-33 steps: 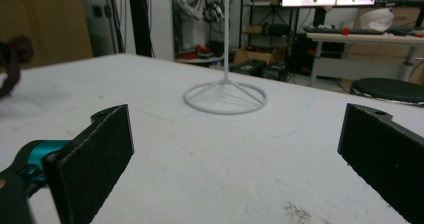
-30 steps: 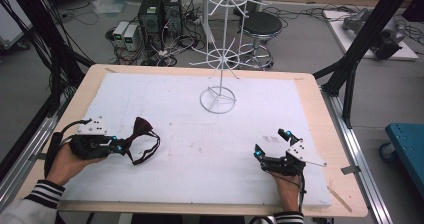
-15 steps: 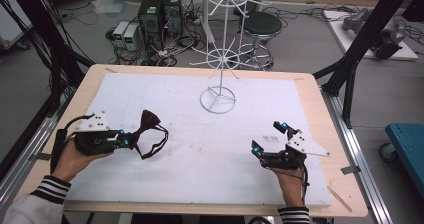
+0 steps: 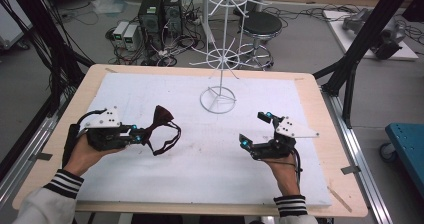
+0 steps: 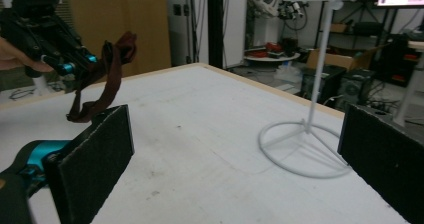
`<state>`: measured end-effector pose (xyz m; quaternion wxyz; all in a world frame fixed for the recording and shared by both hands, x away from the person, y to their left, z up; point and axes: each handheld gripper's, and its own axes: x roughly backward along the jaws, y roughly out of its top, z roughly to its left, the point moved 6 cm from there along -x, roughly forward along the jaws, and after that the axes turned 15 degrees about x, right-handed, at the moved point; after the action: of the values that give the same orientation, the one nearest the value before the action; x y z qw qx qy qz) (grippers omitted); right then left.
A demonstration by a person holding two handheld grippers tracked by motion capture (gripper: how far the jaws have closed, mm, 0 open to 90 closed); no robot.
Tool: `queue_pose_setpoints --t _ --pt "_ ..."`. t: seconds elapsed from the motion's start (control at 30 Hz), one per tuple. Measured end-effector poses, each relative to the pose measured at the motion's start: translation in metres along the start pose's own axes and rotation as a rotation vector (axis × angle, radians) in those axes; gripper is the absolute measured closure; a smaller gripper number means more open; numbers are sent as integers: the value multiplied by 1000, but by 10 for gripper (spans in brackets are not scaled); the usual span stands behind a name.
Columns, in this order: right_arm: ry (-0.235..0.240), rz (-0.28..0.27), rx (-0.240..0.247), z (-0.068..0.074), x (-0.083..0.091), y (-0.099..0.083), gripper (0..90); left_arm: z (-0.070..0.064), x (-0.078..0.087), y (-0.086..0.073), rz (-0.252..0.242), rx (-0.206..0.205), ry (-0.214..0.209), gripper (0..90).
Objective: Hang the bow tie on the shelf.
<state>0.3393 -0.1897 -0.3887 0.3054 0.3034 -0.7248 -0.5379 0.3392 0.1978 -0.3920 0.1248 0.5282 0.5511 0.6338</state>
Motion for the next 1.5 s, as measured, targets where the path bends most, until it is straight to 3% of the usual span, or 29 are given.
queue_pose_setpoints --t 0.1,0.4,0.63,0.8,0.93,1.3,1.37,1.5 --pt "27 -3 -14 1 -8 4 6 -2 -4 3 -5 -9 -10 801" --pt "129 15 36 5 -31 28 7 -12 -14 19 -45 -30 -63 801" --pt "217 -11 16 11 -46 48 12 -22 -24 29 -66 -50 -103 800" --pt "281 10 39 18 -59 60 15 -27 -31 34 -77 -60 -124 801" --pt "316 21 30 22 -70 66 16 -32 -36 39 -92 -70 -138 800" --pt "405 66 16 32 -92 75 80 -41 -43 47 -113 -91 -175 801" --pt "430 69 16 34 -94 76 170 -42 -45 48 -116 -91 -178 800" --pt "454 78 -2 35 -97 74 211 -44 -47 48 -112 -100 -183 800"
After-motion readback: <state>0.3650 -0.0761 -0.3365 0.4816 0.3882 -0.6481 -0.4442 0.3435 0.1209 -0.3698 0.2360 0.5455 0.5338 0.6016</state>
